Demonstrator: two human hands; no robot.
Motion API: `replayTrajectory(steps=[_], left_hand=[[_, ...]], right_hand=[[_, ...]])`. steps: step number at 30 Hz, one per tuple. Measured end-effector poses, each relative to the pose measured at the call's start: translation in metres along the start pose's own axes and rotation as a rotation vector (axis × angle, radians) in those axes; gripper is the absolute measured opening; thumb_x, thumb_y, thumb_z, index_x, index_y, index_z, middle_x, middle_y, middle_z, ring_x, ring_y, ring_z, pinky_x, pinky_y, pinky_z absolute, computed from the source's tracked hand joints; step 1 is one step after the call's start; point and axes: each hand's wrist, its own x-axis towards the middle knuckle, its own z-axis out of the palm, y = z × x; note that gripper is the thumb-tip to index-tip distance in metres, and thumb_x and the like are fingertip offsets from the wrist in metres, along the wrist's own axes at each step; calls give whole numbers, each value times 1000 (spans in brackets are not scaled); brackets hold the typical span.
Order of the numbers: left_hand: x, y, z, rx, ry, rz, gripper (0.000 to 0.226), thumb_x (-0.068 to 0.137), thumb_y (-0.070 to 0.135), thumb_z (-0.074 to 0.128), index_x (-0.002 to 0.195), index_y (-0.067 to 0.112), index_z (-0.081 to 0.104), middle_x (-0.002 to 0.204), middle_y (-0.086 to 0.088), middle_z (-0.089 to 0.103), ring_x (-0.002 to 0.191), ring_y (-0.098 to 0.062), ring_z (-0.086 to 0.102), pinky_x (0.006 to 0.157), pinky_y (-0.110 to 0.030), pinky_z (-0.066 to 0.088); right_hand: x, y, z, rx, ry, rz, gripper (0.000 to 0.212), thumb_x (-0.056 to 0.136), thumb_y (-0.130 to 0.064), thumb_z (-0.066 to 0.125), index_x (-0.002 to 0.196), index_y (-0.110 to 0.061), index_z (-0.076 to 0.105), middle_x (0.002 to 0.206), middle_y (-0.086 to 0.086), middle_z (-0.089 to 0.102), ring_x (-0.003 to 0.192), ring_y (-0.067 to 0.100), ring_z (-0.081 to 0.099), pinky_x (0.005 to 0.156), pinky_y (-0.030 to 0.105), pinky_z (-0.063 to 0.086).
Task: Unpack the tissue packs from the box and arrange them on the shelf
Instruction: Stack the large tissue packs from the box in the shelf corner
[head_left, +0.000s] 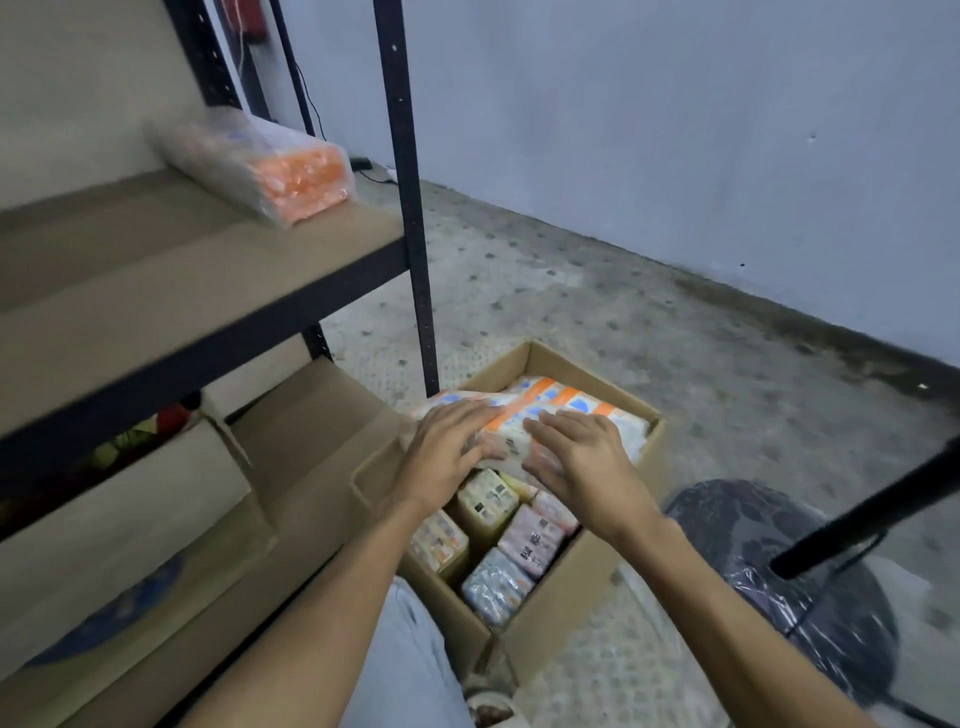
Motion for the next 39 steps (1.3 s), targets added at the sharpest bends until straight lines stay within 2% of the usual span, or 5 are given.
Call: replayTrajectory(steps=[4, 9, 22, 32, 39], left_hand=[[-1, 28, -35, 37, 65, 50, 57, 84, 52, 54, 133, 24, 55, 138, 7, 54, 129, -1, 39, 111, -24, 24], [6, 56, -79, 121, 100, 137, 49, 88, 40, 61, 134, 29, 53, 139, 11, 53, 132, -7, 42, 112, -41, 30], [10, 115, -203, 300, 287, 300, 51, 88, 41, 61, 136, 29, 51, 142, 8, 50, 134, -12, 40, 113, -41, 28], [-9, 58, -271, 362, 327, 201, 54, 85, 51, 54, 131, 22, 57, 136, 9, 57, 129, -6, 46, 114, -31, 28], [-20, 15, -296, 398, 279, 57, 51, 88, 37, 64, 136, 29, 51, 143, 9, 49, 134, -9, 38, 112, -27, 23]], right_hand=[[3, -17, -38, -5, 112, -43, 42, 76, -34, 75, 113, -19, 64, 109, 4, 69, 100, 28, 65, 82, 44, 48], [5, -39, -89, 0, 230, -70, 38, 80, -32, 73, 115, -20, 63, 113, 4, 68, 105, 28, 63, 84, 44, 43], [42, -99, -168, 31, 479, -172, 34, 86, -34, 63, 117, -18, 63, 119, 4, 66, 111, 27, 58, 89, 46, 38], [110, -166, -136, 101, 425, -234, 28, 85, -32, 66, 111, -20, 64, 107, -1, 68, 103, 23, 60, 86, 44, 37], [147, -196, -99, 131, 345, -240, 32, 82, -32, 69, 112, -20, 65, 111, 1, 68, 105, 25, 60, 89, 45, 37]])
